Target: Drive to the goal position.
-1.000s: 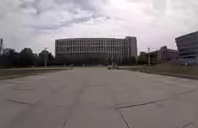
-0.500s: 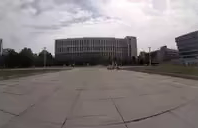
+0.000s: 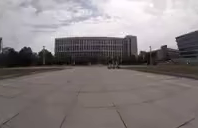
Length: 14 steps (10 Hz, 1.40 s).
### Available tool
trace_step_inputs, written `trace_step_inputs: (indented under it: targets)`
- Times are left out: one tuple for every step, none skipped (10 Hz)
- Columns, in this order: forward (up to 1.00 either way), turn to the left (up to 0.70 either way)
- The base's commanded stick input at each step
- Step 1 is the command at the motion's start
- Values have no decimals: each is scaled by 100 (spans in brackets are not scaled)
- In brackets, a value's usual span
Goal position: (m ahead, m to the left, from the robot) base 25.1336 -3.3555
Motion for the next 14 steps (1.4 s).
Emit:
trace_step_inputs:
  targets:
    - [70,0]
    - [70,0]
    - [70,0]
    - [70,0]
    - [70,0]
    - [70,0]
    - [70,0]
    - [70,0]
    - [70,0]
    - [70,0]
    - [70,0]
    - [70,0]
    - [70,0]
    - [70,0]
